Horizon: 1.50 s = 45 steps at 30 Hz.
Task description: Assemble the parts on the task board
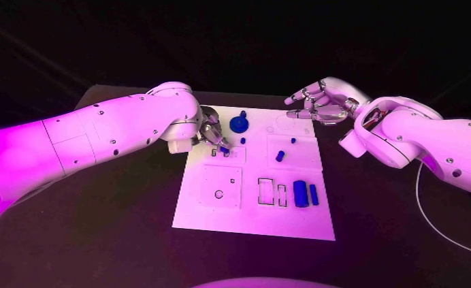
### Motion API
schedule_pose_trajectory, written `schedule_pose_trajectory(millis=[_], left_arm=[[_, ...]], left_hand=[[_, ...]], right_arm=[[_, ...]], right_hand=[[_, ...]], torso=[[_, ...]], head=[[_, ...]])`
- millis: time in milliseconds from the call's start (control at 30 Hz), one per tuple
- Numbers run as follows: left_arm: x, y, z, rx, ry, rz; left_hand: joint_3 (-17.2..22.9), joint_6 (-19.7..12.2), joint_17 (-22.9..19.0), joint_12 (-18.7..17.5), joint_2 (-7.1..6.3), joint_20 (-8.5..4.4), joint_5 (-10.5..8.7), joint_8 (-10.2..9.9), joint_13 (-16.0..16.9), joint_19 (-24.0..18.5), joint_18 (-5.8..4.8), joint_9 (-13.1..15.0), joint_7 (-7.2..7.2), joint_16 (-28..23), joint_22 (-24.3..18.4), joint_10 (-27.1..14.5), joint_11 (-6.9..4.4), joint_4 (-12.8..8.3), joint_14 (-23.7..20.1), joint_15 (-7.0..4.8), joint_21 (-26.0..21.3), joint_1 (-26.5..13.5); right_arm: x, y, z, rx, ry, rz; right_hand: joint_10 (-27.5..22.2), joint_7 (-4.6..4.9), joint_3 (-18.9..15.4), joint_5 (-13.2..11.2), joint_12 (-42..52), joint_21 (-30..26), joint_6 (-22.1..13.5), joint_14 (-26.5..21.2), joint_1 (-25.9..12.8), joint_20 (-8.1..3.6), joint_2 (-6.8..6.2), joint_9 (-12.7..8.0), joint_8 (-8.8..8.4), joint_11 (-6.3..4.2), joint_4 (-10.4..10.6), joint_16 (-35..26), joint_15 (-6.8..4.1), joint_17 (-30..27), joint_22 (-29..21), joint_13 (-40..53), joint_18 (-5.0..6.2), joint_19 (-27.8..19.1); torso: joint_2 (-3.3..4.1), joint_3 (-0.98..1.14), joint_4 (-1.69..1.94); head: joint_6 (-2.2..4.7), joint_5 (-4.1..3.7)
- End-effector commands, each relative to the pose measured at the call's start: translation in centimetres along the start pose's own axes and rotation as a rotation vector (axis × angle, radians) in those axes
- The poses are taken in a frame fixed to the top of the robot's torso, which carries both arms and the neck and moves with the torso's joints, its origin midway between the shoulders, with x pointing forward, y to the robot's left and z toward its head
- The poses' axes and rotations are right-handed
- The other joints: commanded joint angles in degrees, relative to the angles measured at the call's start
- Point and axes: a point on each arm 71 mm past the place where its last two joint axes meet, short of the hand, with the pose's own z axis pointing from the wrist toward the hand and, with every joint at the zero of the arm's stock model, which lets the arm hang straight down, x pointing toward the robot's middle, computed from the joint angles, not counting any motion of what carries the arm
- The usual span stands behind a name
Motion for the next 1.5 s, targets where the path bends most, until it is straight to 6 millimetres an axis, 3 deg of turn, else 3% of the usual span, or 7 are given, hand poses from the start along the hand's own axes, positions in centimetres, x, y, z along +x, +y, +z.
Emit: schedule_pose_trajectory(millis=[33, 300, 533, 867, 1500], left_arm=[[-0.2, -0.2, -0.1, 0.010, -0.058, -0.001], [-0.1, -0.4, 0.0, 0.001, -0.080, 0.052], [0.2, -0.8, 0.2, -0.004, -0.072, 0.095], [1.0, -0.8, 0.6, -0.013, -0.051, 0.130], [1.4, -0.3, 0.6, -0.035, -0.017, 0.185]], left_hand=[[10.9, -0.1, 15.1, 0.5, -0.10, -0.20, 0.41, 0.4, 0.2, 1.6, -0.40, 0.2, -0.12, 0.1, 2.4, 0.5, 0.12, -10.5, 5.9, 0.03, -0.2, -0.7], [11.7, 0.0, 15.1, 0.7, -0.44, -0.23, 0.77, 0.6, 0.4, 1.6, -0.42, 0.5, -0.14, 0.1, 2.5, 0.7, 0.09, -11.1, 5.9, 0.00, -0.2, -1.2], [11.7, 0.0, 15.1, 0.7, -0.44, -0.23, 0.77, 0.6, 0.4, 1.6, -0.42, 0.5, -0.14, 0.1, 2.5, 0.7, 0.09, -11.1, 5.9, 0.00, -0.2, -1.2], [12.0, 0.0, 15.1, 0.7, -0.50, -0.24, 0.88, 0.6, 0.4, 1.7, -0.44, 0.6, -0.14, 0.1, 2.6, 0.7, 0.08, -11.3, 5.9, -0.01, -0.1, -1.4], [12.2, 0.0, 15.1, 0.6, -0.50, -0.24, 0.91, 0.7, 0.3, 1.7, -0.42, 0.7, -0.14, 0.1, 2.5, 0.7, 0.08, -11.3, 5.9, -0.01, -0.2, -1.6]], right_arm=[[0.2, 0.0, 0.0, -0.010, 0.022, 0.012], [0.3, 0.1, 0.1, -0.017, 0.031, 0.017], [0.4, 0.0, 0.1, -0.020, 0.035, 0.019], [0.4, 0.1, 0.1, -0.023, 0.034, 0.020], [0.4, -0.1, 0.0, -0.020, 0.055, 0.021]], right_hand=[[0.3, -0.03, -0.2, -0.4, 0.3, -0.3, 0.3, 3.0, -0.5, 0.04, -0.01, -0.1, 0.25, -0.07, 0.1, -0.4, -0.03, -0.1, -0.1, -0.1, -0.15, -0.2], [0.3, -0.02, -0.9, -0.6, 0.5, -0.3, 0.1, 3.0, -1.4, 0.06, 0.13, -0.1, 0.28, -0.03, 0.9, -0.3, 0.00, 0.1, -0.1, -0.2, -0.17, -0.2], [0.2, -0.02, -1.2, -0.6, 0.5, -0.4, 0.1, 3.0, -1.7, 0.07, 0.18, -0.1, 0.31, -0.03, 1.1, -0.4, 0.01, 0.1, -0.1, -0.2, -0.16, -0.2], [0.2, -0.03, -1.2, -0.6, 0.5, -0.3, 0.1, 3.1, -1.7, 0.07, 0.20, -0.1, 0.32, -0.03, 1.2, -0.3, 0.01, 0.1, -0.1, -0.2, -0.17, -0.2], [0.0, -0.05, -1.7, -0.2, 0.4, -0.5, 0.0, 3.0, -2.0, 0.07, 0.22, -0.1, 0.40, -0.04, 1.5, -0.4, 0.00, 0.0, -0.3, -0.5, -0.13, -0.2]], torso=[[0.04, -0.03, -0.01], [0.05, -0.12, 0.03], [0.00, -0.05, -0.07], [-0.01, -0.10, 0.02], [0.01, -0.12, -0.03]], head=[[-0.10, 0.17], [-0.40, 0.35], [-0.54, 0.58], [-0.84, 0.37], [-1.15, 0.79]])
